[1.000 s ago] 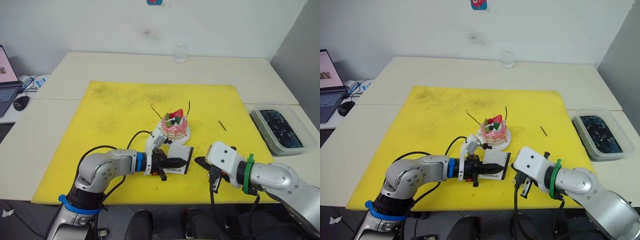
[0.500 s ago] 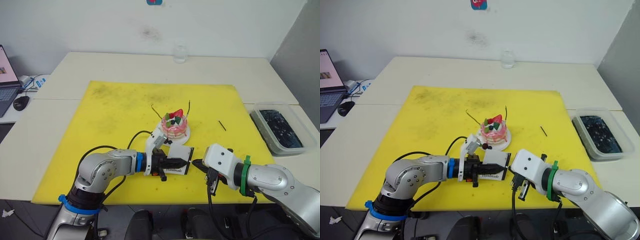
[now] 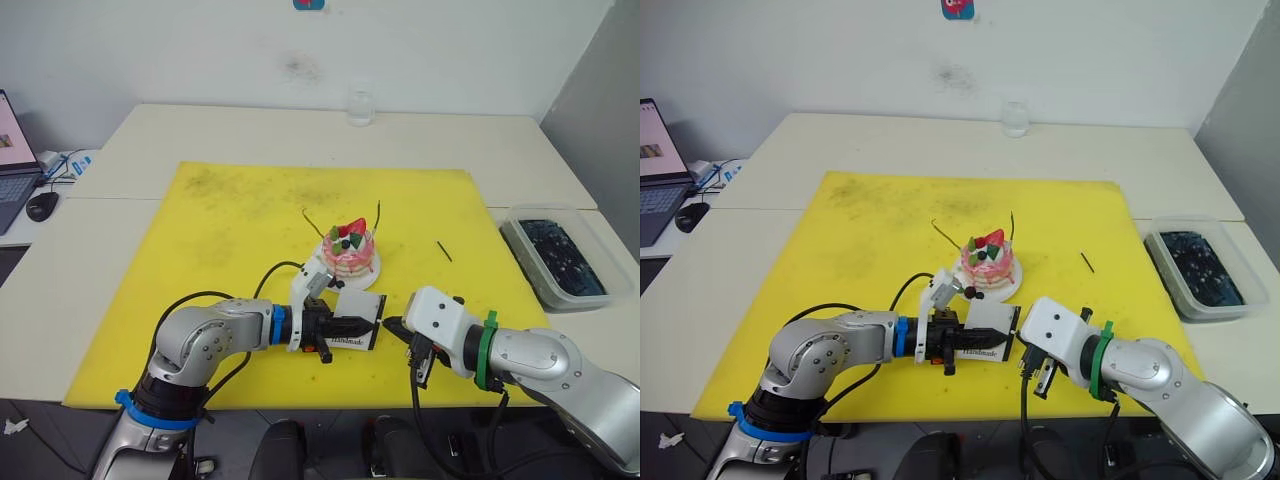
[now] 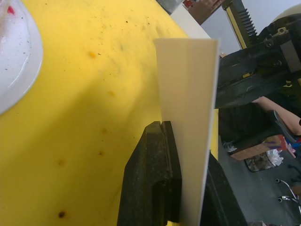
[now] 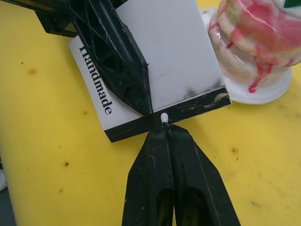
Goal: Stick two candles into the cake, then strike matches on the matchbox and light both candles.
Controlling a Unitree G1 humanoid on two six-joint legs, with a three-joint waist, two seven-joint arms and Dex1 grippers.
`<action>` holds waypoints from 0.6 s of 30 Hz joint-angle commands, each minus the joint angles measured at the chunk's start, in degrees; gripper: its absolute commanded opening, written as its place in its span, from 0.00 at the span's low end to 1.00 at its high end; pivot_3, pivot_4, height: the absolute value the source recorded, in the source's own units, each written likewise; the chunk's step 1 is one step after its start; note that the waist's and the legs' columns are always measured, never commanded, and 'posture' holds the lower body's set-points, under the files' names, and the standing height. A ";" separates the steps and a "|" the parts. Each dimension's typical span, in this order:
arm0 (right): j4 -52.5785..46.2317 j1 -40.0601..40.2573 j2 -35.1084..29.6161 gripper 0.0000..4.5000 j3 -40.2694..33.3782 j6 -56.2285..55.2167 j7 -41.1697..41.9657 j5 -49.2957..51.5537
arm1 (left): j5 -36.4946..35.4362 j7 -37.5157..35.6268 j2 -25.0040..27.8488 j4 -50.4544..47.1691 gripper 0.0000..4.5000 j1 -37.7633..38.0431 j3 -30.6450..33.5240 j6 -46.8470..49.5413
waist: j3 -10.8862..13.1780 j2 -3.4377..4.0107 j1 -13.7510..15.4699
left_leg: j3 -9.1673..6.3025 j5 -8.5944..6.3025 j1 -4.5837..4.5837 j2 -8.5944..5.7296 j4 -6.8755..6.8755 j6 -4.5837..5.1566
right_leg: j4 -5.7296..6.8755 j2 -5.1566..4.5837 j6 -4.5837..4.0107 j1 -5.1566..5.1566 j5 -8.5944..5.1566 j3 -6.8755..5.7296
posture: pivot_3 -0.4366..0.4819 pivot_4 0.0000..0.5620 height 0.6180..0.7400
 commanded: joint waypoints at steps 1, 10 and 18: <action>0.14 -1.27 0.80 0.00 0.79 -0.56 -1.08 -1.27 | -1.13 -2.43 0.12 -2.98 0.00 -0.11 -1.14 -1.03 | 0.00 0.00 -0.01 | 0.00 0.00 0.00 0.01 0.00 0.00 | 0.00 0.00 0.00 0.00 0.00 0.00 | 0.48 0.27 1.00; 1.00 -2.78 5.23 0.00 -1.03 -0.69 -4.44 -3.21 | -3.49 -3.91 0.53 -4.34 0.00 0.28 -2.01 0.84 | 0.00 0.00 -0.01 | 0.00 0.00 -0.01 0.01 0.00 0.00 | 0.00 0.00 0.00 -0.01 0.00 0.01 | 0.48 0.27 1.00; -1.04 -3.97 3.30 0.00 -12.86 0.85 -5.63 -4.57 | -4.28 -4.86 4.22 -5.67 0.00 1.99 0.85 1.69 | 0.00 0.00 0.00 | 0.03 0.00 -0.04 -0.02 0.01 0.00 | -0.01 -0.05 0.00 -0.02 0.00 0.01 | 0.48 0.27 1.00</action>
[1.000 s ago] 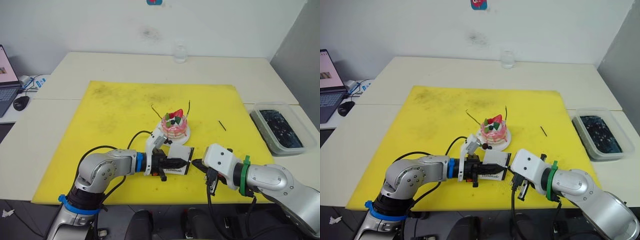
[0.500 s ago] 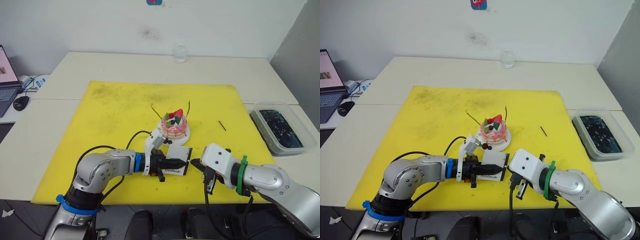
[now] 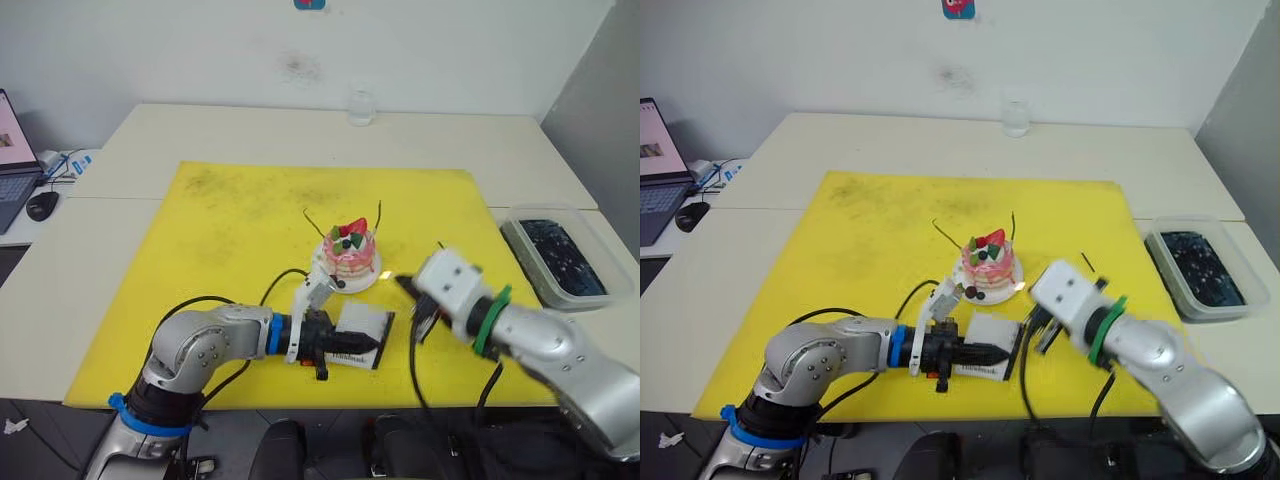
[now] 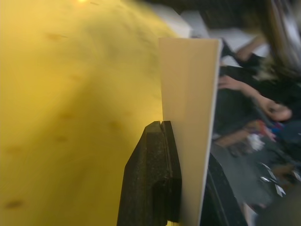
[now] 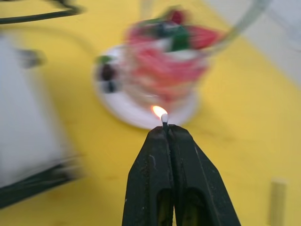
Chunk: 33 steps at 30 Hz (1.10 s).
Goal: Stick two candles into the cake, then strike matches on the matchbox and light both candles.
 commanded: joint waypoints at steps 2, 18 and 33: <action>-4.26 -0.58 -0.03 0.00 -5.35 1.71 1.26 2.03 | -1.66 -0.05 2.45 -1.49 0.00 1.24 3.62 0.39 | 0.00 0.01 -0.08 | -0.04 0.00 0.03 0.04 -0.04 0.00 | 0.01 0.00 -0.03 -0.01 -0.02 -0.02 | 0.48 0.27 1.00; 10.77 -23.05 11.74 0.00 10.25 -2.30 0.36 1.02 | -0.41 3.26 6.89 -1.19 0.00 10.87 10.64 -1.59 | 0.01 0.02 -0.27 | 0.00 0.00 0.10 0.09 -0.07 0.00 | 0.05 -0.07 -0.09 -0.02 -0.02 -0.01 | 0.48 0.27 1.00; 18.49 -26.99 18.20 0.00 16.03 -10.61 2.26 -4.68 | -9.86 2.66 8.11 -1.94 0.00 11.23 16.88 2.62 | 0.01 0.02 -0.23 | -0.01 0.00 0.02 0.12 -0.08 0.00 | 0.07 -0.06 -0.11 -0.07 -0.04 -0.04 | 0.48 0.27 1.00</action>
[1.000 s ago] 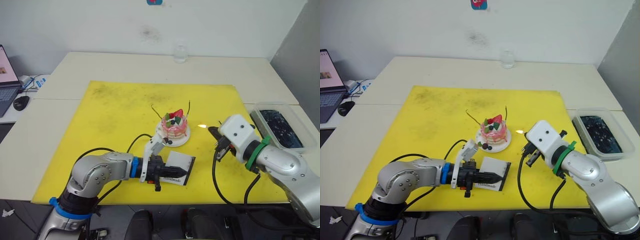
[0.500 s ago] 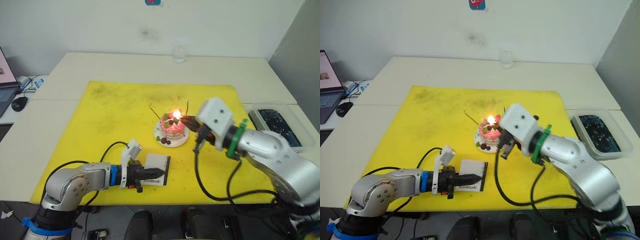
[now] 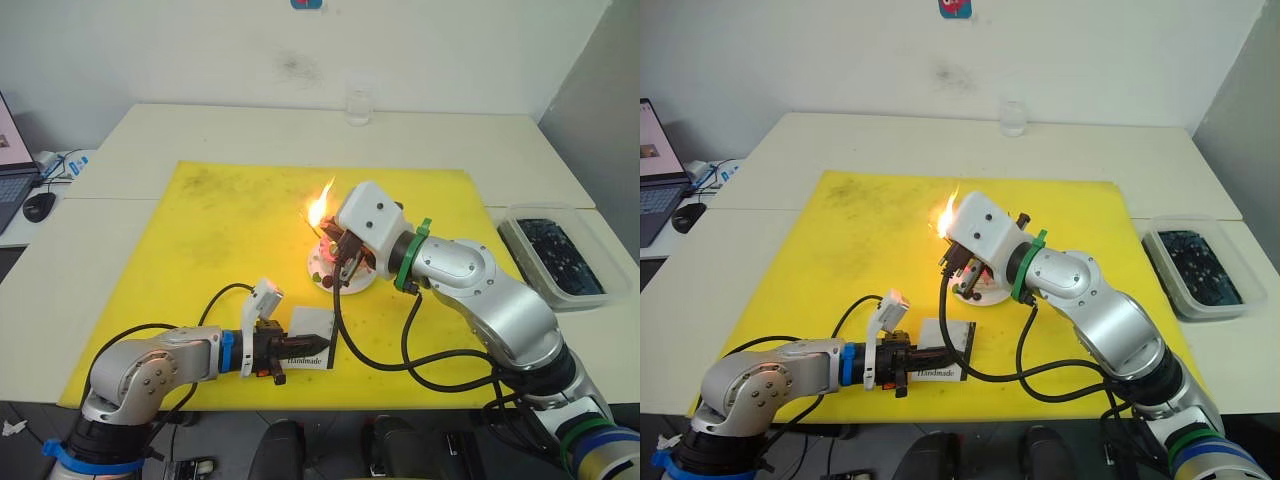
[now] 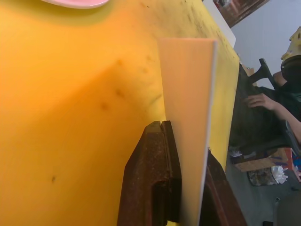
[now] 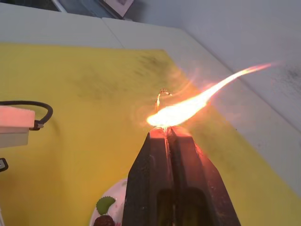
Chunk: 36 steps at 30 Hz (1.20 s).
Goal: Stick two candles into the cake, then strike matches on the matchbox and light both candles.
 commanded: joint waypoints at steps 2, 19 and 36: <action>-0.82 -1.67 0.27 0.00 -0.89 -2.21 1.52 -0.84 | -7.65 -0.36 1.96 -0.43 0.00 -1.07 5.99 4.24 | 0.00 0.00 -0.01 | 0.00 0.00 0.00 0.01 0.00 0.00 | 0.00 0.00 0.00 0.00 0.00 0.00 | 0.48 0.27 1.00; 4.06 -3.16 1.99 0.00 0.88 -4.47 4.50 -4.77 | -18.11 5.42 1.13 2.56 0.00 -2.93 8.02 8.98 | 0.00 0.00 0.01 | 0.00 0.00 -0.01 0.00 -0.01 0.00 | -0.01 -0.01 0.00 -0.01 0.00 0.01 | 0.48 0.27 1.00; 4.18 -3.37 2.63 0.00 0.96 -5.16 6.65 -6.88 | -17.72 6.26 -0.27 2.56 0.00 -3.72 6.59 8.19 | 0.00 0.00 0.02 | 0.01 0.00 0.00 -0.01 -0.01 0.00 | -0.01 -0.02 -0.01 -0.01 0.00 0.01 | 0.48 0.27 1.00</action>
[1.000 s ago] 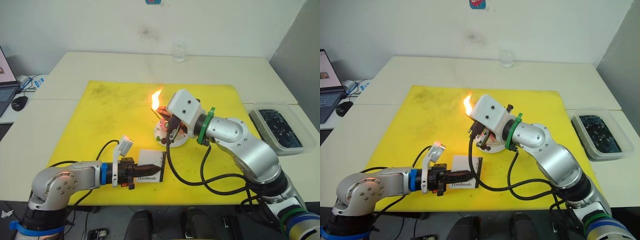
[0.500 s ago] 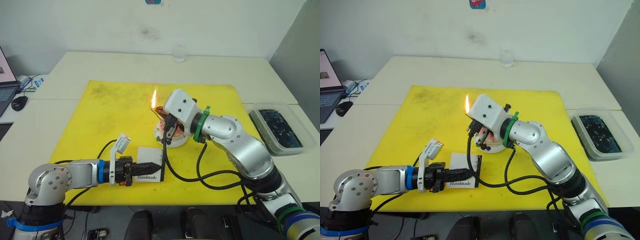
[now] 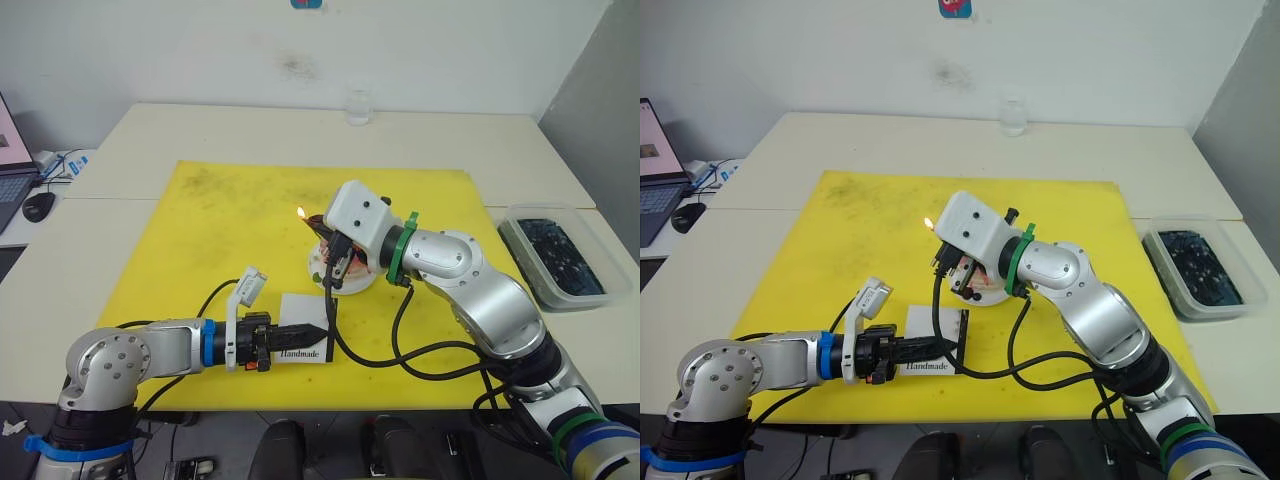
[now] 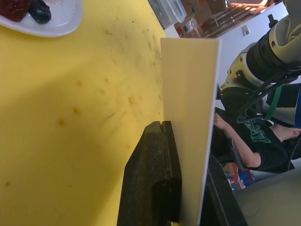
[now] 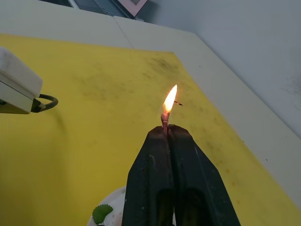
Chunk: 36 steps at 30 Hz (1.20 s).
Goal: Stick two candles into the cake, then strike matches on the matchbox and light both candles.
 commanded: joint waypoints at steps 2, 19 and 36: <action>-1.03 -1.69 0.38 0.00 -0.21 -1.62 0.34 -1.04 | -0.87 -0.17 -0.27 -0.87 0.00 -0.70 -0.30 -1.01 | 0.00 0.00 0.00 | 0.00 0.00 0.00 0.00 0.00 0.00 | 0.00 0.00 0.00 0.00 0.00 0.00 | 0.48 0.27 1.00; 0.45 -1.43 0.78 0.00 0.36 -3.66 0.95 -3.38 | -0.87 -0.38 -0.26 -1.12 0.00 -0.68 -1.52 -1.84 | 0.00 0.00 0.00 | 0.00 0.00 0.00 0.00 -0.01 0.00 | 0.00 0.00 0.00 0.00 0.00 0.00 | 0.48 0.27 1.00; 0.49 -1.23 0.60 0.00 -0.47 -4.41 1.81 -4.69 | -0.71 -0.30 -0.37 -1.07 0.00 -0.92 -2.06 -2.16 | 0.00 0.00 0.01 | 0.00 0.00 0.00 0.00 -0.01 0.00 | -0.01 -0.01 0.00 0.00 0.00 0.00 | 0.48 0.27 1.00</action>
